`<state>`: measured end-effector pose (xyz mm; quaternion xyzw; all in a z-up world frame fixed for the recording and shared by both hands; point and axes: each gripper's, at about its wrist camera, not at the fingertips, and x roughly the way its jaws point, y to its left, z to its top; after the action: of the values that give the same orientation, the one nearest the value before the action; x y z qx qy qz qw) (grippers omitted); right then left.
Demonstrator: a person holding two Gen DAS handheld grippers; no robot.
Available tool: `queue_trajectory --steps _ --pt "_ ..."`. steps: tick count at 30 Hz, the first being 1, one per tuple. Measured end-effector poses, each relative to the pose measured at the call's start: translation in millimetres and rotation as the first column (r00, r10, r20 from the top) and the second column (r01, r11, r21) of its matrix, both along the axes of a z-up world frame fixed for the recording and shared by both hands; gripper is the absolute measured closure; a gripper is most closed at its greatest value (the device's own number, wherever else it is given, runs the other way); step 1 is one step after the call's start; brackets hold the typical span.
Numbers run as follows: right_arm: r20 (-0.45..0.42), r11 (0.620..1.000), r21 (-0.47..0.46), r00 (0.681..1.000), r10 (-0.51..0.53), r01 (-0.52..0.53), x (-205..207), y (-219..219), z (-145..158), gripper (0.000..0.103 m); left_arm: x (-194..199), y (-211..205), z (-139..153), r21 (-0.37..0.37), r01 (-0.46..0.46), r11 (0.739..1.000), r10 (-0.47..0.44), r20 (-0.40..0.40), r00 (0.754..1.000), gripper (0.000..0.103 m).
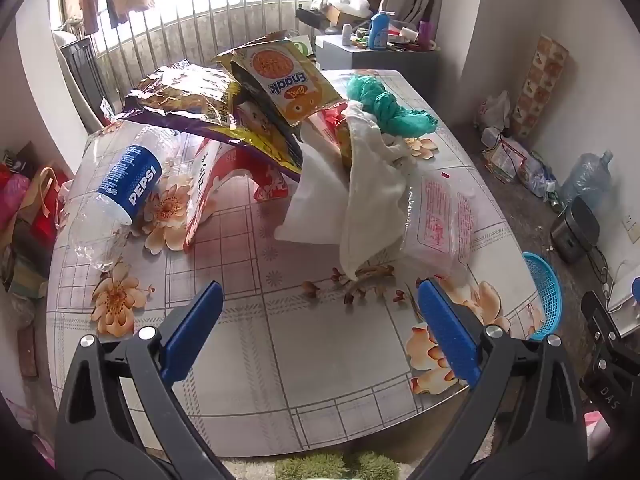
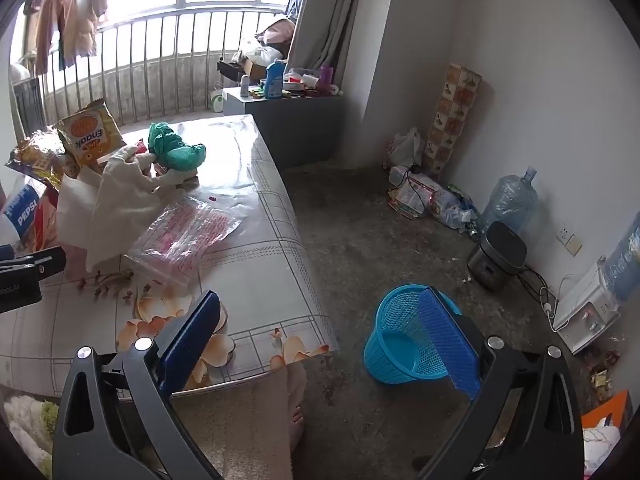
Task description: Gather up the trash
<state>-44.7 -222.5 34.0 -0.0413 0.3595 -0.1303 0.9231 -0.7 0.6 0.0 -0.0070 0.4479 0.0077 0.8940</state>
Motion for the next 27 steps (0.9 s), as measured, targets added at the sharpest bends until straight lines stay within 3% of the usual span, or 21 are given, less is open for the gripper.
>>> queue_trajectory --steps 8,10,27 --pt "0.049 1.000 -0.019 0.999 -0.022 0.023 -1.7 -0.1 4.1 0.006 2.2 -7.1 -0.8 -0.007 0.004 1.000 -0.005 -0.012 1.000 0.009" --pt "0.011 1.000 -0.014 1.000 0.003 -0.003 5.9 2.7 7.3 0.006 -1.9 -0.5 1.7 -0.018 0.002 1.000 -0.003 -0.002 1.000 0.009" --pt "0.011 1.000 0.011 1.000 -0.004 0.004 2.1 -0.8 5.0 0.006 -4.4 -1.0 4.4 -0.001 0.004 1.000 -0.004 0.005 1.000 0.009"
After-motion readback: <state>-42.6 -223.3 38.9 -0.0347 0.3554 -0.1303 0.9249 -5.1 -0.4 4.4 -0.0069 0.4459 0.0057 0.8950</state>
